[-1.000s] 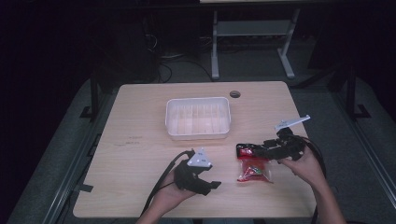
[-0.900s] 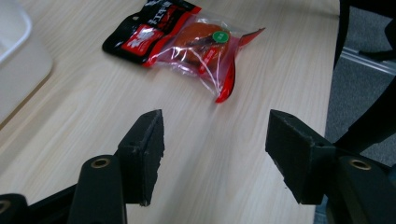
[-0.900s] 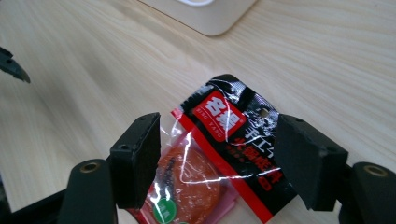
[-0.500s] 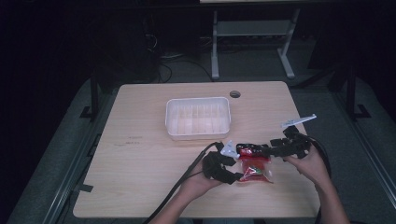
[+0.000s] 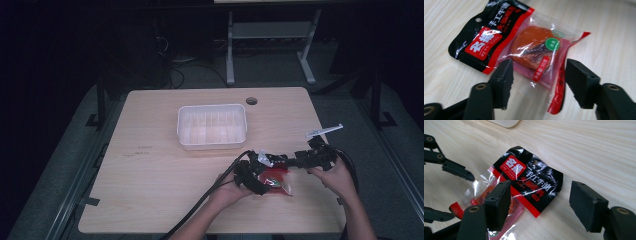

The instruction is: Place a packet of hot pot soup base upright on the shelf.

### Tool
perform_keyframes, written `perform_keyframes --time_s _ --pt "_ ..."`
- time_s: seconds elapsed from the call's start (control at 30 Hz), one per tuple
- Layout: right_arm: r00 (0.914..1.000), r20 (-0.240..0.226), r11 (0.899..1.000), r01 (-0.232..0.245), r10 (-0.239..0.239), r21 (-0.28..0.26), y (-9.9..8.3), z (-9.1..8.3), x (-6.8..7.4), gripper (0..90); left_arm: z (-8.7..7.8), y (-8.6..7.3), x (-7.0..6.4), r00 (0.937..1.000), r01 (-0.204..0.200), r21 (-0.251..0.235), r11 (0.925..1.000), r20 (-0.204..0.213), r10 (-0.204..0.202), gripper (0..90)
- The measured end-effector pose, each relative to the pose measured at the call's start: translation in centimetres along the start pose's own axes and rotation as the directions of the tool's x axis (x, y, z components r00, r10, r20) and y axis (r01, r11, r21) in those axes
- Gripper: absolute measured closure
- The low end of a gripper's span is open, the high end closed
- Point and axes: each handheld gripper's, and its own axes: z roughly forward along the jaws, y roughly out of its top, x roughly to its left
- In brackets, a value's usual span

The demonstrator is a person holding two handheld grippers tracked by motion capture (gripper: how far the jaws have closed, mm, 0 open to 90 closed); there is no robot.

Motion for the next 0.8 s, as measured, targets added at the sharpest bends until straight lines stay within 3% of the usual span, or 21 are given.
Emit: perform_keyframes --time_s 0.43,0.8 --pt "0.9980 0.025 0.998 -0.059 0.058 0.034 0.0 0.8 -0.5 35.2 1.5 -0.1 0.1 0.9998 -0.018 0.060 0.9981 -0.009 0.018 37.9" --pt "0.9948 -0.014 0.993 -0.100 0.101 0.067 -0.2 2.2 -0.7 38.8 1.9 -0.4 0.3 0.9998 -0.018 0.076 0.9970 0.004 0.018 38.8"
